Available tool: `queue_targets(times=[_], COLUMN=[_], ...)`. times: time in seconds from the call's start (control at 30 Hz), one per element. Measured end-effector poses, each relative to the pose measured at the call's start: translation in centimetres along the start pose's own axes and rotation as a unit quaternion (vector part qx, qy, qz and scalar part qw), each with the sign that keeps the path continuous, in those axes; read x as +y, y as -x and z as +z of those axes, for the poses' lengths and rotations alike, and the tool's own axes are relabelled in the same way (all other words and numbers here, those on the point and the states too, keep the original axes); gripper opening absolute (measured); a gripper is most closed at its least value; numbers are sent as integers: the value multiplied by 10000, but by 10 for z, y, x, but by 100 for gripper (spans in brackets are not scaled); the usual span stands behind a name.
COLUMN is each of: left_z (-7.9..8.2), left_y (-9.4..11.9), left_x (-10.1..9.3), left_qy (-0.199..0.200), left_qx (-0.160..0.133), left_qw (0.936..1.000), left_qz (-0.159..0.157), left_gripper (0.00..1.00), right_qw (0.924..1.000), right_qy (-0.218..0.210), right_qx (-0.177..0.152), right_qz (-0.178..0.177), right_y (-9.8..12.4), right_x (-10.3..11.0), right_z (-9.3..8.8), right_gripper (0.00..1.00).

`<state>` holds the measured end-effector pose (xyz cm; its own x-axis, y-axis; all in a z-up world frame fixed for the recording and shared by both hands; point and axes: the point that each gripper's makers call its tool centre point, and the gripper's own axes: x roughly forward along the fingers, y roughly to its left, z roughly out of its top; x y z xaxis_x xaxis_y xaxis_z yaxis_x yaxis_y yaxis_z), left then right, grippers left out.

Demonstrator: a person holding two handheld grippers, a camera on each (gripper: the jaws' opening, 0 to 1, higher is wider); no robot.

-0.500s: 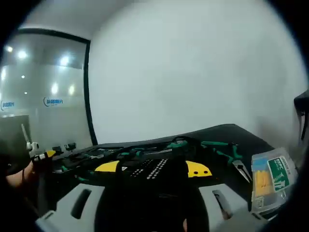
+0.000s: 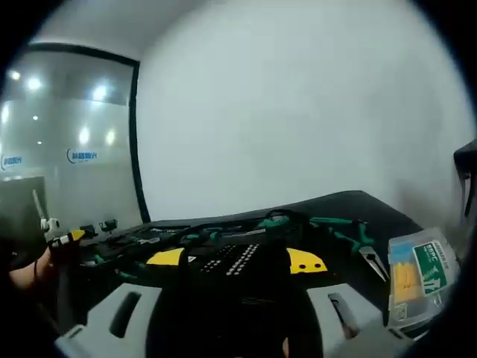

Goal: Pick up the tools and put them into their designated positions in the toolbox.

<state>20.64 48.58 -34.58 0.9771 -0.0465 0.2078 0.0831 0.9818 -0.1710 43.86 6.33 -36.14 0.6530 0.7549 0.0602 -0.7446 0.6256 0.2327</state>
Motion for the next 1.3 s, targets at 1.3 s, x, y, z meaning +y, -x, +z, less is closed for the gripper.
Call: queue_targets(times=[1.3], left_z=[-12], left_y=[-40], left_x=[-31], left_qy=[-754], left_qx=[230], left_qw=[9968], left_qz=[-146], left_gripper=[33], right_qw=[9990], right_qy=[-353], right_qx=[162], right_qz=[-239], right_y=[-19], right_x=[-26], right_z=[-6], right_gripper=[43])
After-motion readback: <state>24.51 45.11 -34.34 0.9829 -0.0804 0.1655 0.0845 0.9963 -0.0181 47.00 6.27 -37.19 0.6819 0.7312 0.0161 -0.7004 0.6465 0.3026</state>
